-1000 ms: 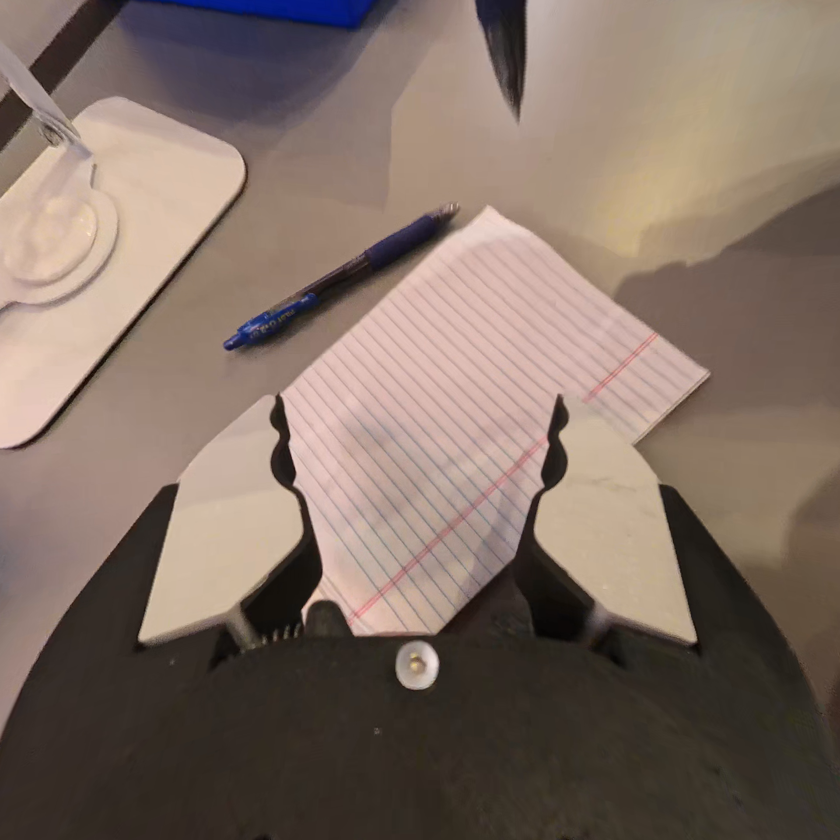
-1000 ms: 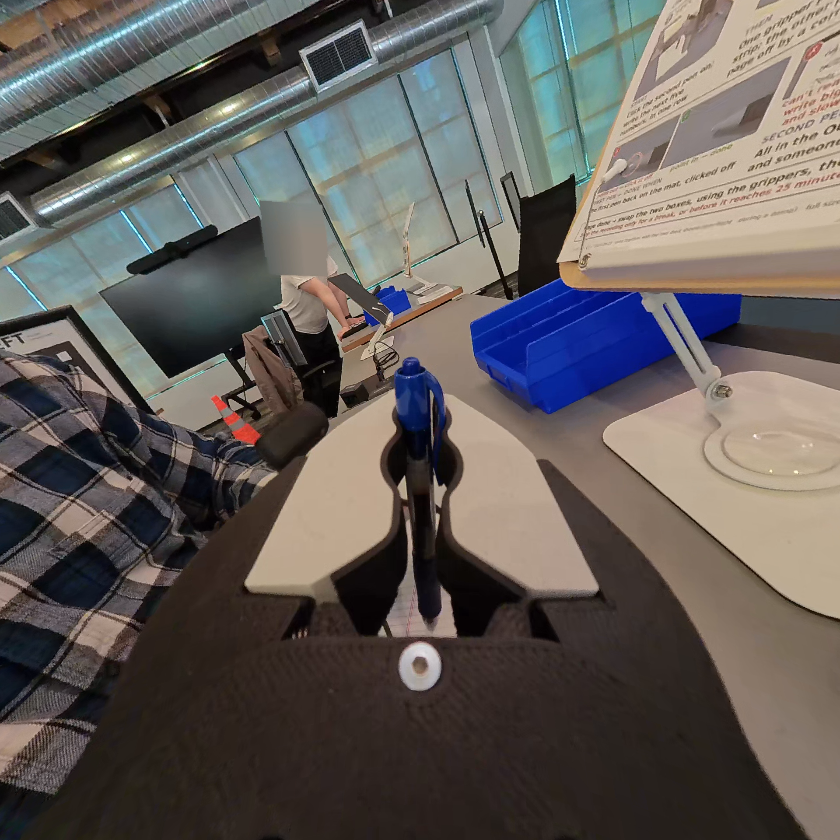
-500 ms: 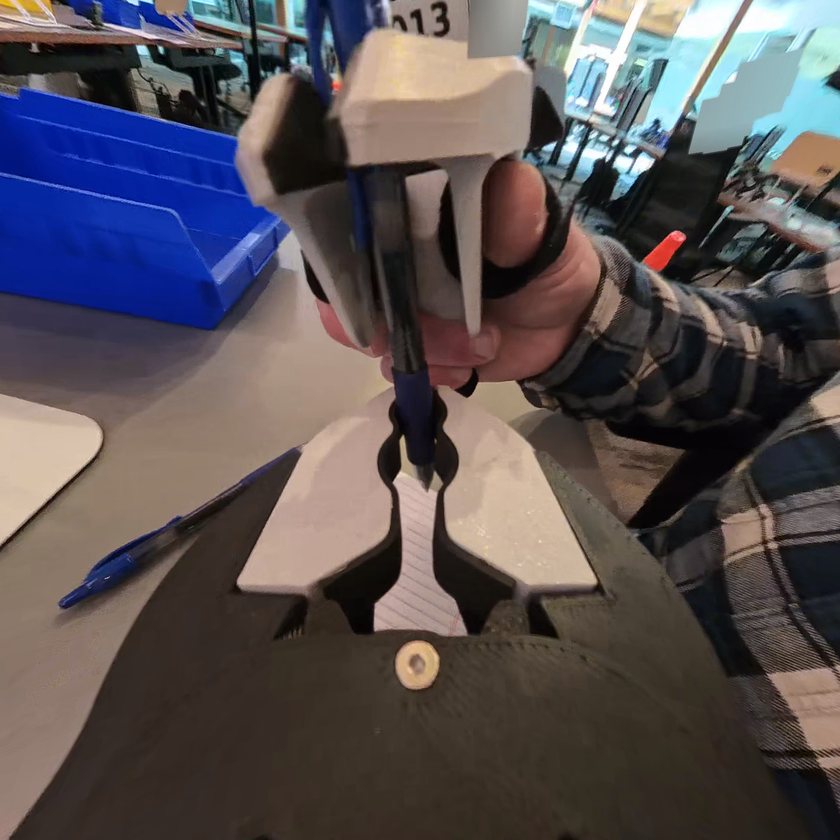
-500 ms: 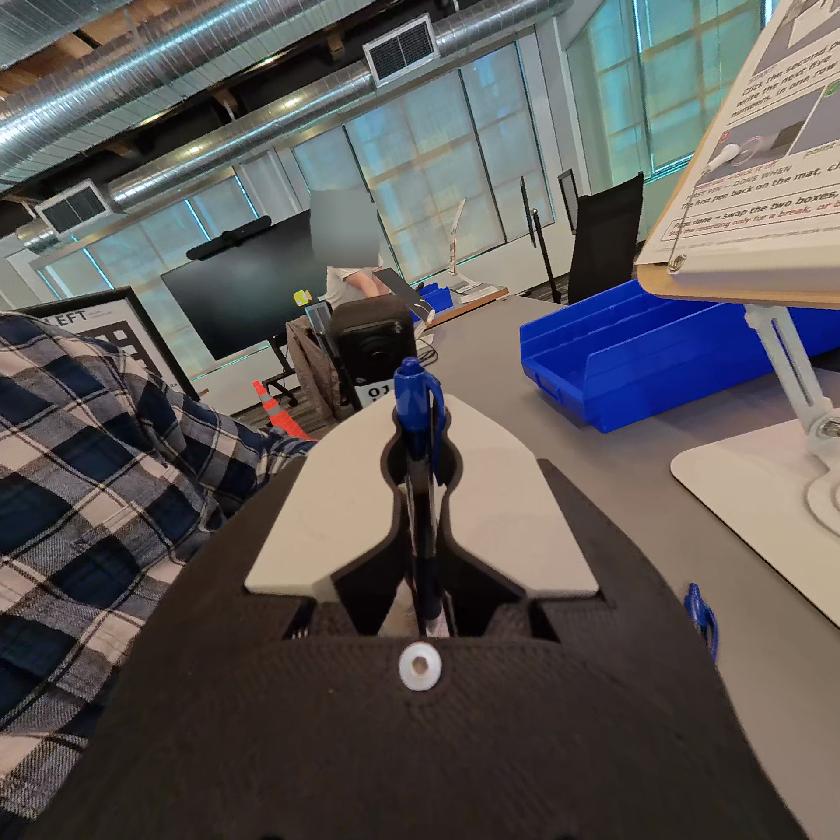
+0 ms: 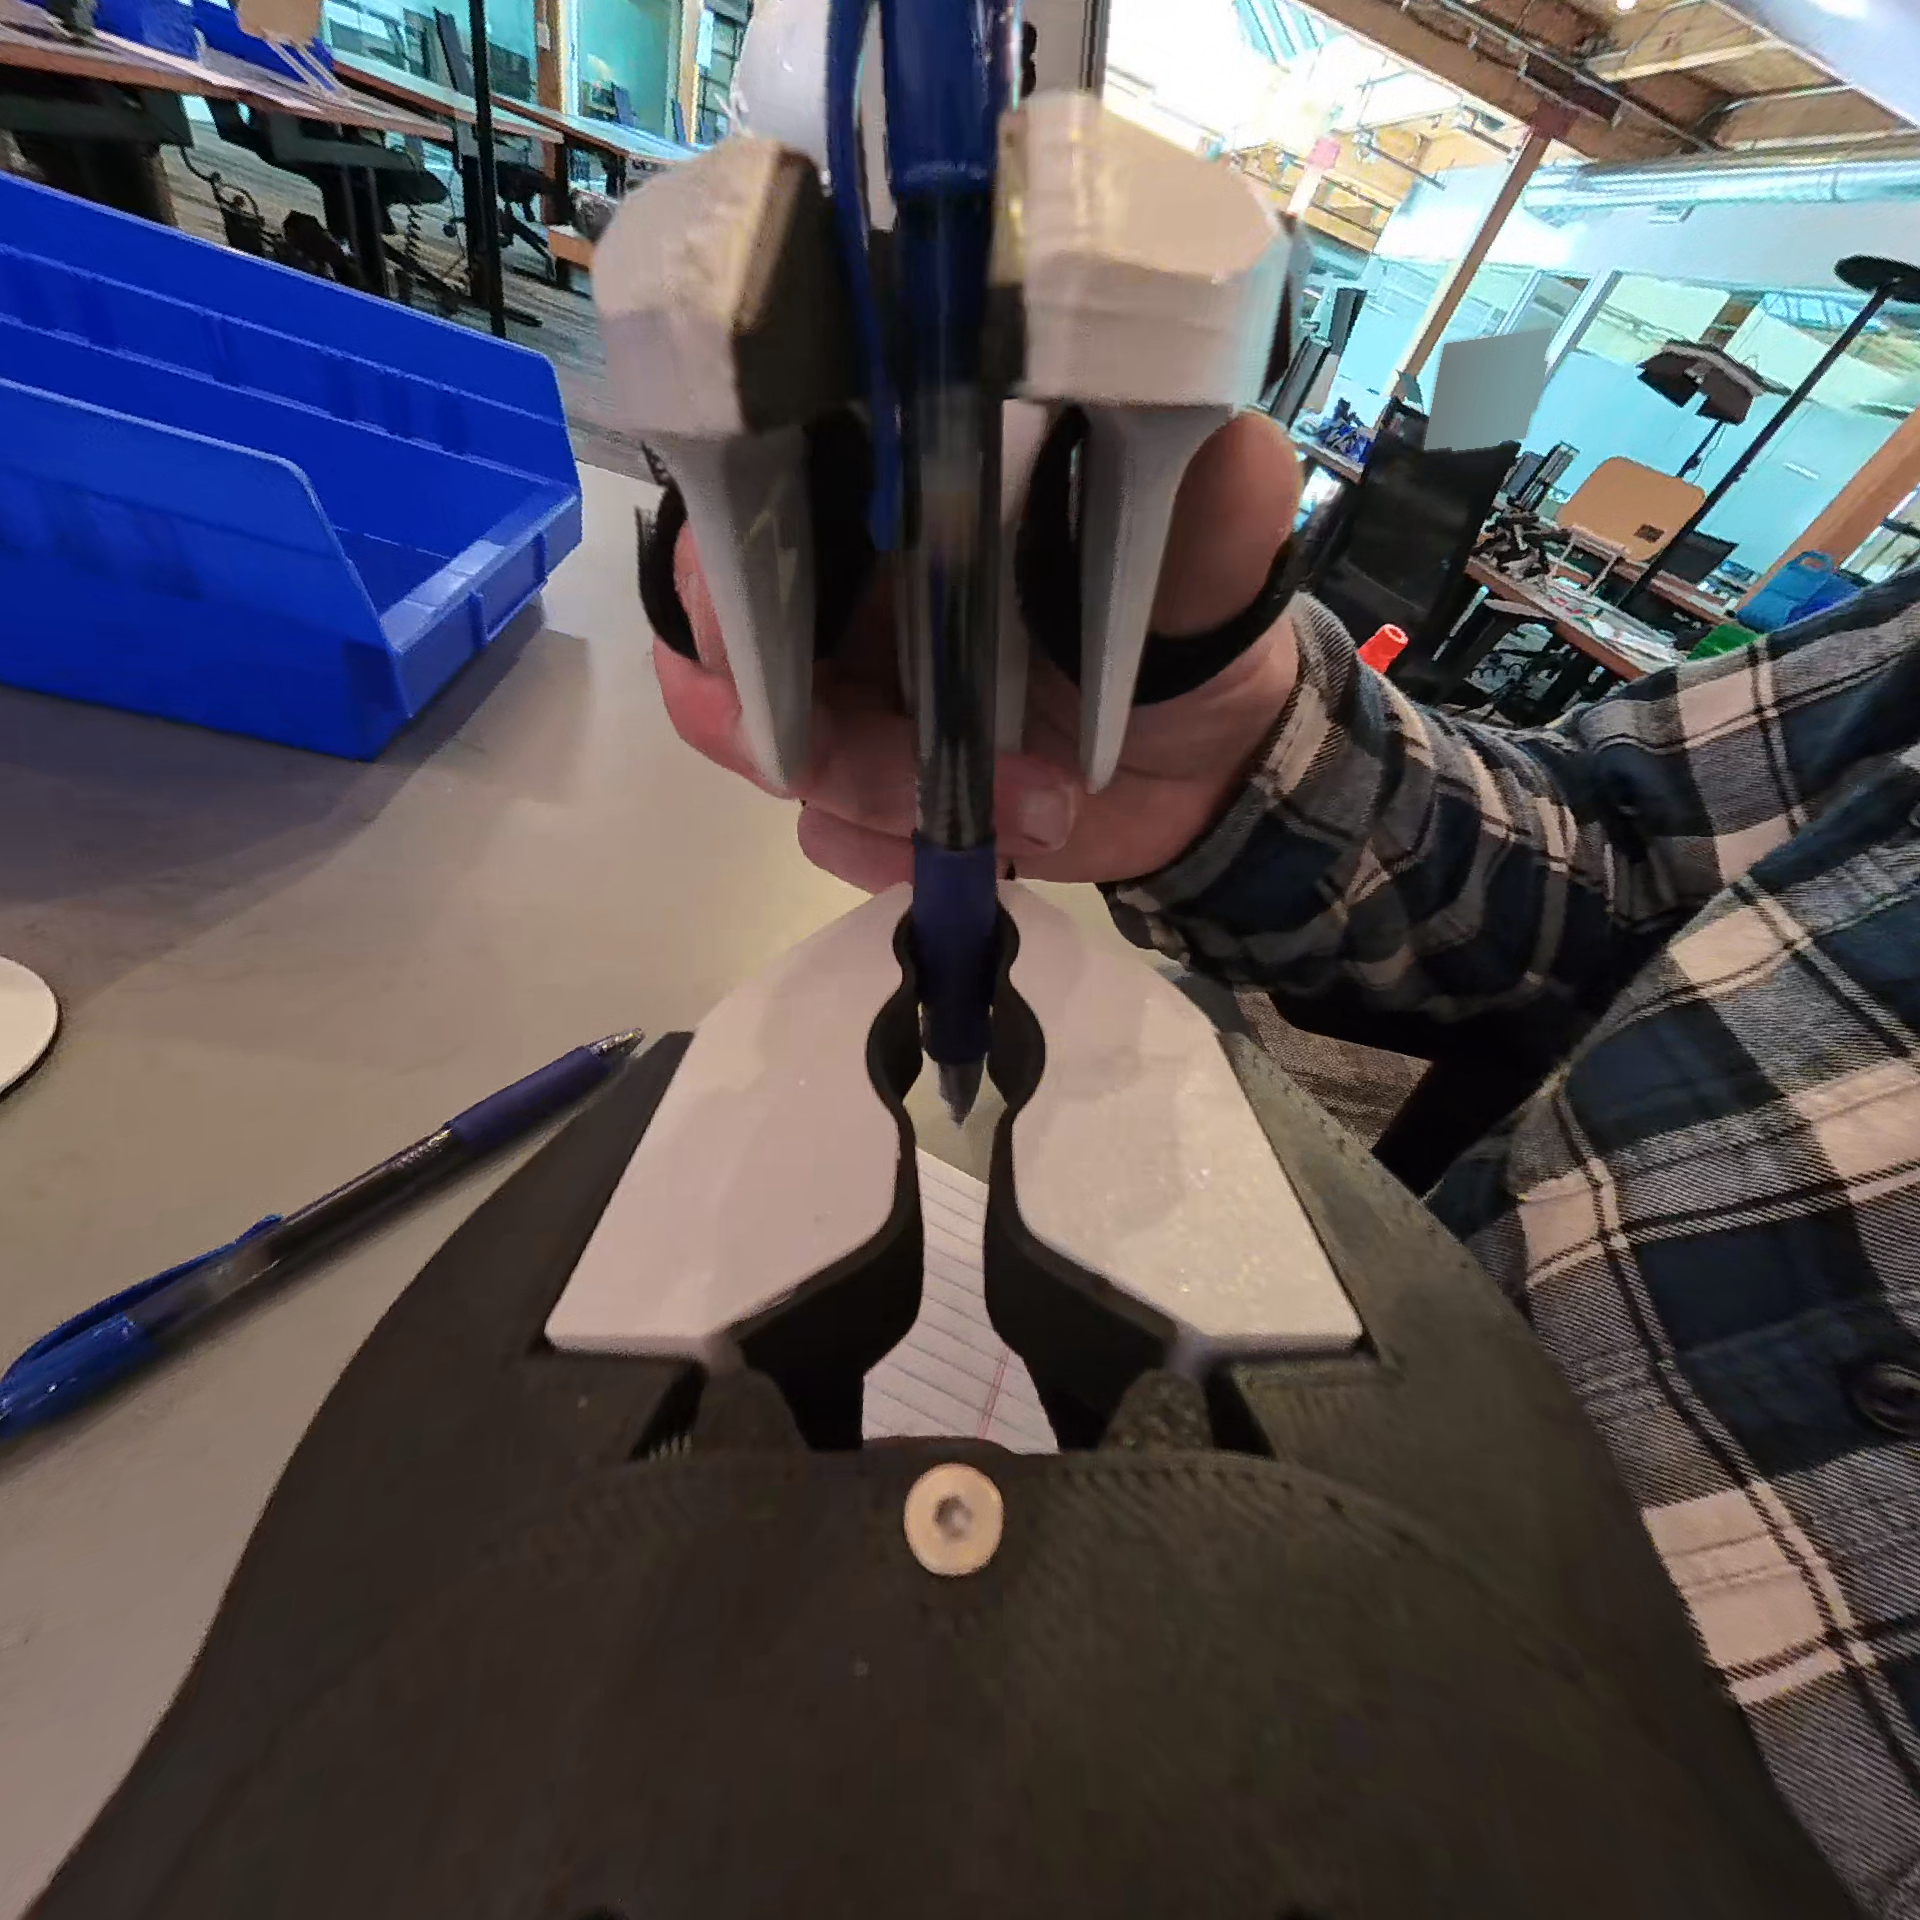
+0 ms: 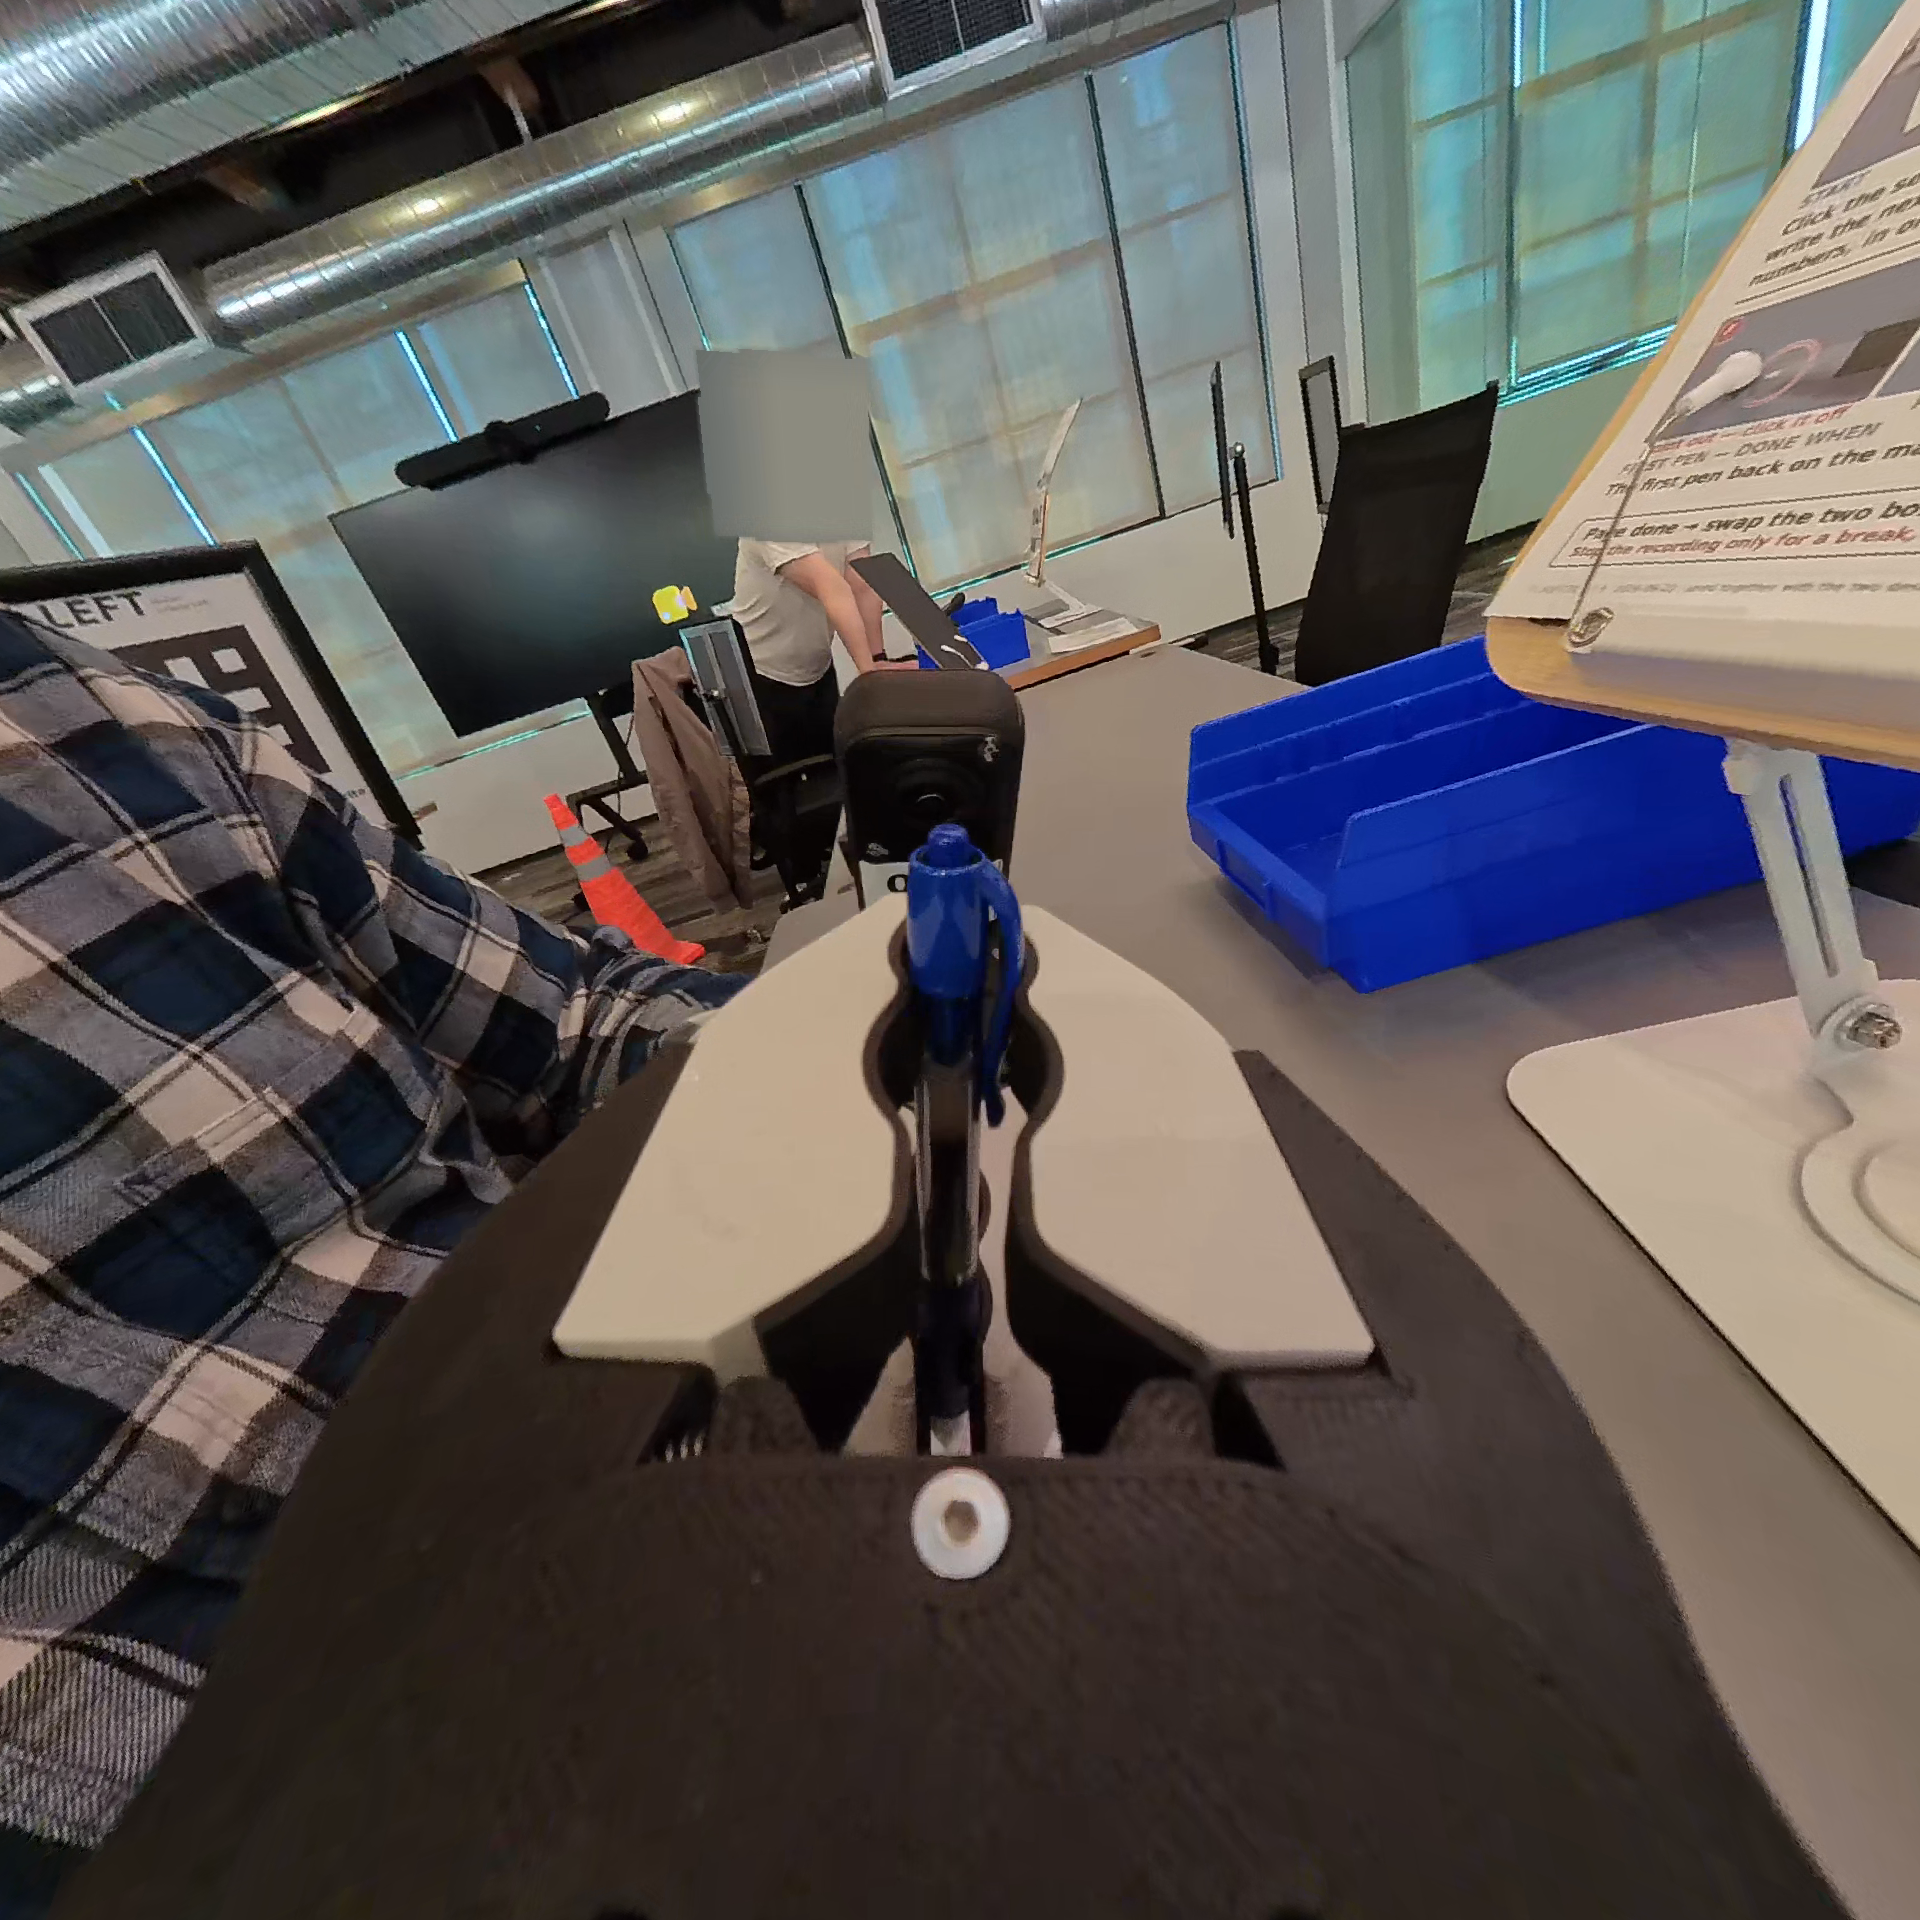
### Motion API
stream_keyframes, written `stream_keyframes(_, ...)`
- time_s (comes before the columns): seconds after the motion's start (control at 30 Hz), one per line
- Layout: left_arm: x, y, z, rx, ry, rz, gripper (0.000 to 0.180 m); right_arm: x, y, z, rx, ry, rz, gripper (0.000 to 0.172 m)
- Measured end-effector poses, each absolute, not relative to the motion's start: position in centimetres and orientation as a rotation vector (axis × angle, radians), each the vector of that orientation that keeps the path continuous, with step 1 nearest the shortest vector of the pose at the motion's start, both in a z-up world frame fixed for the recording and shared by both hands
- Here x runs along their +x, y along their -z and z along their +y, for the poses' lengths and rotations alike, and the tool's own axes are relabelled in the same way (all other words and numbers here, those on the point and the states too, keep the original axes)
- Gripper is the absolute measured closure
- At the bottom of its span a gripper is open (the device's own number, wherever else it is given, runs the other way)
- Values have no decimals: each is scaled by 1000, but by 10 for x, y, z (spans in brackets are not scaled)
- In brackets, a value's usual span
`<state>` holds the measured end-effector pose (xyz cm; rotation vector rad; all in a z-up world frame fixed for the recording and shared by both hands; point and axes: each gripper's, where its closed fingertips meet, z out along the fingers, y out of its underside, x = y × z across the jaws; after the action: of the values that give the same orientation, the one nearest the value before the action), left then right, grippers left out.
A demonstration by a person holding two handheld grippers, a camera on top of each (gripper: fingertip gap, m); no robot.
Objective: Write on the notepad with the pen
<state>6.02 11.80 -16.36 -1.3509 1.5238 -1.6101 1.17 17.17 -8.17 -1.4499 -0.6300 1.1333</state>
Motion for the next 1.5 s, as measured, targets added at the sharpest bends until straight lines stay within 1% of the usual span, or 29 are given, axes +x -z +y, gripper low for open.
stream_keyframes(0.07, 59, 164, 118, -1344, 1612, 1532, 173, 12, 82, 170, -1457, -1139, -639, 159)
stream_keyframes(0.17, 57, 160, 121, -1338, 1637, 1505, 173, 15, 82, 171, -1462, -1132, -636, 154)
stream_keyframes(0.2, 57, 160, 122, -1333, 1628, 1500, 173, 16, 81, 171, -1459, -1128, -633, 154)
stream_keyframes(0.23, 57, 160, 122, -1332, 1627, 1499, 173, 16, 81, 170, -1456, -1131, -634, 158)
stream_keyframes(0.53, 57, 161, 122, -1324, 1622, 1514, 173, 15, 81, 168, -1440, -1144, -634, 158)
stream_keyframes(0.6, 57, 160, 121, -1327, 1634, 1512, 173, 17, 80, 169, -1441, -1144, -627, 152)
stream_keyframes(0.67, 56, 156, 122, -1318, 1659, 1495, 173, 16, 80, 168, -1446, -1138, -640, 150)
stream_keyframes(0.8, 57, 156, 123, -1330, 1624, 1504, 173, 14, 84, 167, -1462, -1127, -656, 153)
stream_keyframes(0.83, 57, 157, 123, -1328, 1594, 1520, 173, 14, 84, 168, -1462, -1112, -657, 158)
stream_keyframes(1.0, 58, 155, 126, -1332, 1596, 1497, 173, 14, 82, 171, -1486, -1063, -633, 159)
stream_keyframes(1.1, 61, 157, 136, -1378, 1476, 1443, 173, 18, 83, 177, -1502, -1012, -586, 160)
stream_keyframes(1.17, 64, 162, 149, -1442, 1313, 1388, 173, 19, 86, 182, -1540, -955, -556, 151)
stream_keyframes(1.2, 65, 165, 153, -1477, 1263, 1359, 173, 21, 87, 185, -1554, -929, -525, 149)
stream_keyframes(1.27, 66, 168, 163, -1511, 1108, 1309, 173, 24, 87, 190, -1559, -911, -445, 152)
stream_keyframes(1.33, 67, 169, 170, -1520, 986, 1276, 173, 29, 88, 195, -1567, -853, -391, 163)
stream_keyframes(1.4, 67, 167, 173, -1515, 925, 1242, 173, 28, 86, 194, -1551, -846, -391, 163)
stream_keyframes(1.5, 70, 163, 166, -1482, 992, 1238, 173, 28, 83, 192, -1554, -853, -416, 165)
